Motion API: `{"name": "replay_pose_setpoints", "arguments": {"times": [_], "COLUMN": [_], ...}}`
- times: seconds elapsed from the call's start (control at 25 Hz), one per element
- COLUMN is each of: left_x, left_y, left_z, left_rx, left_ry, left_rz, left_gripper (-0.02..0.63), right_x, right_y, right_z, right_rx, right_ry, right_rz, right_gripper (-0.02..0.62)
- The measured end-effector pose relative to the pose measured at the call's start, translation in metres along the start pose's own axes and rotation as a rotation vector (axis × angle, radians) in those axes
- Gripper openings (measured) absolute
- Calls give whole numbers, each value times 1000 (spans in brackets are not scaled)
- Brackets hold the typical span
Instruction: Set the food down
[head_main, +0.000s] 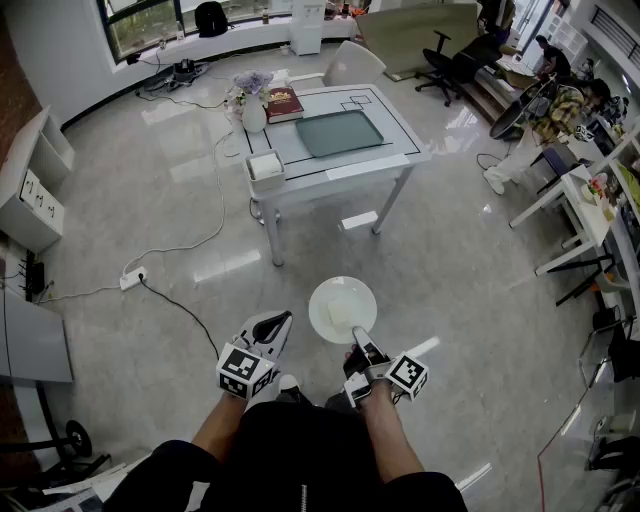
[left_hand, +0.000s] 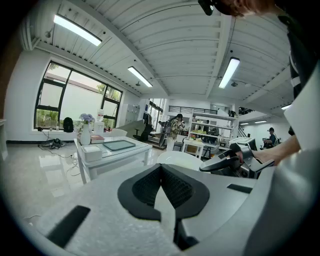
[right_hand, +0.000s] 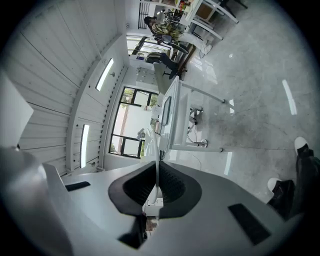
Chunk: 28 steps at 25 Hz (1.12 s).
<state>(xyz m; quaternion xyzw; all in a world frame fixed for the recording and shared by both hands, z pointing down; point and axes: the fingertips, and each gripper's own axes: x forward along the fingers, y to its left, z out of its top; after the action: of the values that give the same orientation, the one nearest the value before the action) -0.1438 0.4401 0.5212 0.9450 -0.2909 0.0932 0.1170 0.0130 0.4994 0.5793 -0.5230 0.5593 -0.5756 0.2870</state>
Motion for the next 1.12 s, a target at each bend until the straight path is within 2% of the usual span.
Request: {"name": "replay_pose_setpoints", "arguments": {"times": [0.28,0.56,1.12], "left_x": [-2,-2,13], "left_y": [2,6,18], "left_z": [1,2,1], "left_rx": [-1,15,-6], "left_ry": [0,2,3], "left_rz": [-5,-21,-22], "left_gripper": [6,6,6], "right_x": [2,0,11], "right_y": [10,4,3], "right_z": [0,-4,-2], "right_rx": [23,15,34], "right_ry": [-27,-44,-31], "right_rz": [70,20,18], "right_gripper": [15,16,17]}}
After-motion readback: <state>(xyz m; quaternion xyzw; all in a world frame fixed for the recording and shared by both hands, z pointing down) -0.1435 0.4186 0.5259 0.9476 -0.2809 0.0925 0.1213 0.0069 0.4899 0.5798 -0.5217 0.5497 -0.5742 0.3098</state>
